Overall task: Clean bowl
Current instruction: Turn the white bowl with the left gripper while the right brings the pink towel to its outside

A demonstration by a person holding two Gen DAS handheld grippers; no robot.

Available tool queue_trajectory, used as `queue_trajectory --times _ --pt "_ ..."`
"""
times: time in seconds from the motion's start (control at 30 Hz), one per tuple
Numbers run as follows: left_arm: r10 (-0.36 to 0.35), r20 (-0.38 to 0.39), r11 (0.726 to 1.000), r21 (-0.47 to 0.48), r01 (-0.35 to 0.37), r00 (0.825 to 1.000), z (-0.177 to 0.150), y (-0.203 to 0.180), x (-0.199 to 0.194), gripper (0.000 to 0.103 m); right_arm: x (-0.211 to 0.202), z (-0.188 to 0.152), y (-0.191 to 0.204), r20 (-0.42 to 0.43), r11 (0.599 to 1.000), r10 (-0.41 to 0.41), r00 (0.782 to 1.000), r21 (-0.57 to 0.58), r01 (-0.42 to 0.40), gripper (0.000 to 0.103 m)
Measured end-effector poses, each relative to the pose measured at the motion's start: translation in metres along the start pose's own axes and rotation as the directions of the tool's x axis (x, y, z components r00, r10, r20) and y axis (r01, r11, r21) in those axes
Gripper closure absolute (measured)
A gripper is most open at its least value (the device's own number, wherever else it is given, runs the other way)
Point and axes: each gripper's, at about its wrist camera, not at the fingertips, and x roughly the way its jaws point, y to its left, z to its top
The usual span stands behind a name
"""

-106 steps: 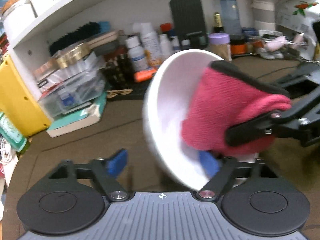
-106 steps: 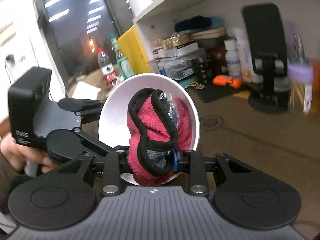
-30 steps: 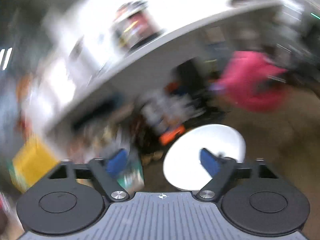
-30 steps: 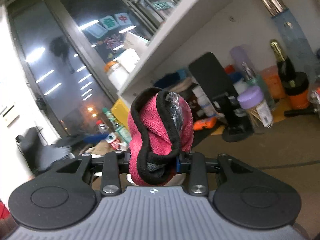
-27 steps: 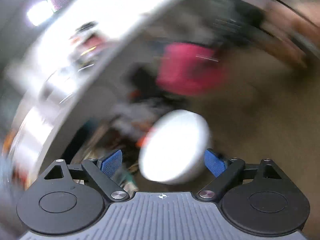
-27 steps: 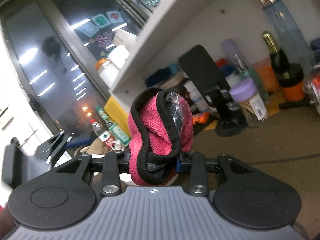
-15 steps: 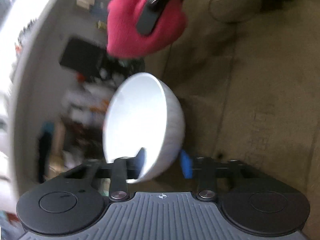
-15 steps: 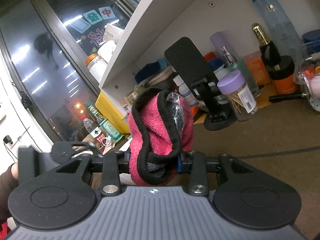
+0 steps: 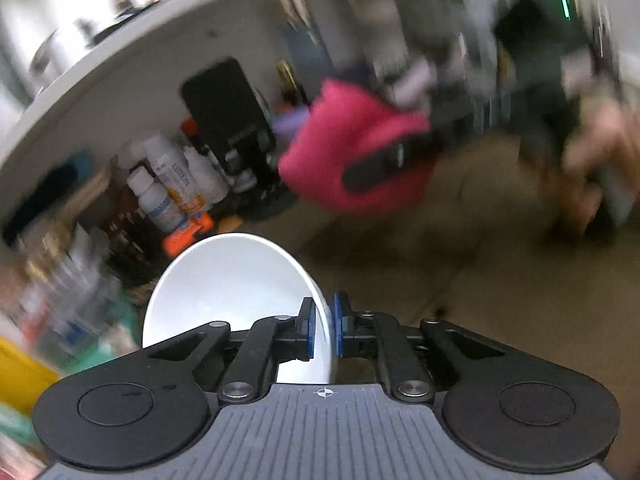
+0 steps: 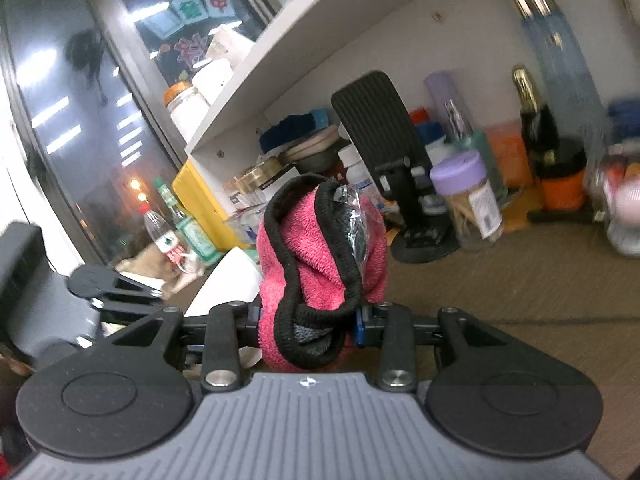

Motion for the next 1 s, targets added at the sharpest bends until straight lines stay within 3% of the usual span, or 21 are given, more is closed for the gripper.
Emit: queue_trajectory --times 0.2,0.3,0.5,0.63,0.73,0.77,0.8,0.83,0.87,0.93,1.0 --pt "-0.032 0.089 0.986 -0.162 0.046 0.995 -0.029 0.005 -0.015 0.094 0.013 -0.006 0.041 -0.038 0.971 -0.025 0.999 -0.240 0.015 0.065" --pt "-0.020 0.113 0.979 -0.198 0.042 0.993 -0.035 0.010 -0.029 0.095 0.017 -0.018 0.061 -0.093 0.943 0.004 0.996 -0.330 -0.034 0.065" --pt "0.031 0.083 0.977 -0.211 -0.013 0.996 -0.053 0.014 -0.048 0.092 0.011 -0.032 0.099 -0.167 0.886 0.132 0.977 -0.422 -0.192 0.066" --pt "0.054 0.046 0.977 -0.209 -0.043 0.997 -0.073 0.013 -0.047 0.088 0.013 -0.043 0.121 -0.200 0.852 0.162 0.966 -0.466 -0.240 0.066" --pt "0.086 0.006 0.980 -0.183 -0.084 0.996 -0.087 0.009 -0.040 0.085 0.013 -0.045 0.136 -0.109 0.813 0.040 0.993 -0.575 -0.096 0.066" --pt "0.093 -0.002 0.980 -0.175 -0.092 0.996 -0.089 0.008 -0.038 0.081 0.019 -0.046 0.143 -0.067 0.751 -0.067 0.996 -0.661 0.006 0.066" --pt "0.098 -0.009 0.981 -0.168 -0.098 0.995 -0.091 0.007 -0.037 0.078 0.026 -0.047 0.151 -0.013 0.663 -0.175 0.985 -0.741 0.108 0.066" --pt "0.099 -0.013 0.982 -0.161 -0.100 0.995 -0.093 0.006 -0.035 0.078 0.030 -0.049 0.154 0.009 0.613 -0.220 0.976 -0.776 0.145 0.066" --pt "0.098 -0.016 0.983 -0.155 -0.099 0.995 -0.093 0.006 -0.034 0.078 0.040 -0.052 0.158 0.040 0.524 -0.273 0.961 -0.831 0.183 0.067" --pt "0.094 -0.020 0.984 -0.148 -0.096 0.995 -0.092 0.006 -0.034 0.078 0.059 -0.060 0.166 0.042 0.378 -0.311 0.950 -0.911 0.164 0.067" --pt "0.090 -0.027 0.985 -0.145 -0.093 0.996 -0.091 0.008 -0.034 0.079 0.066 -0.070 0.173 0.036 0.292 -0.310 0.950 -0.947 0.131 0.067"
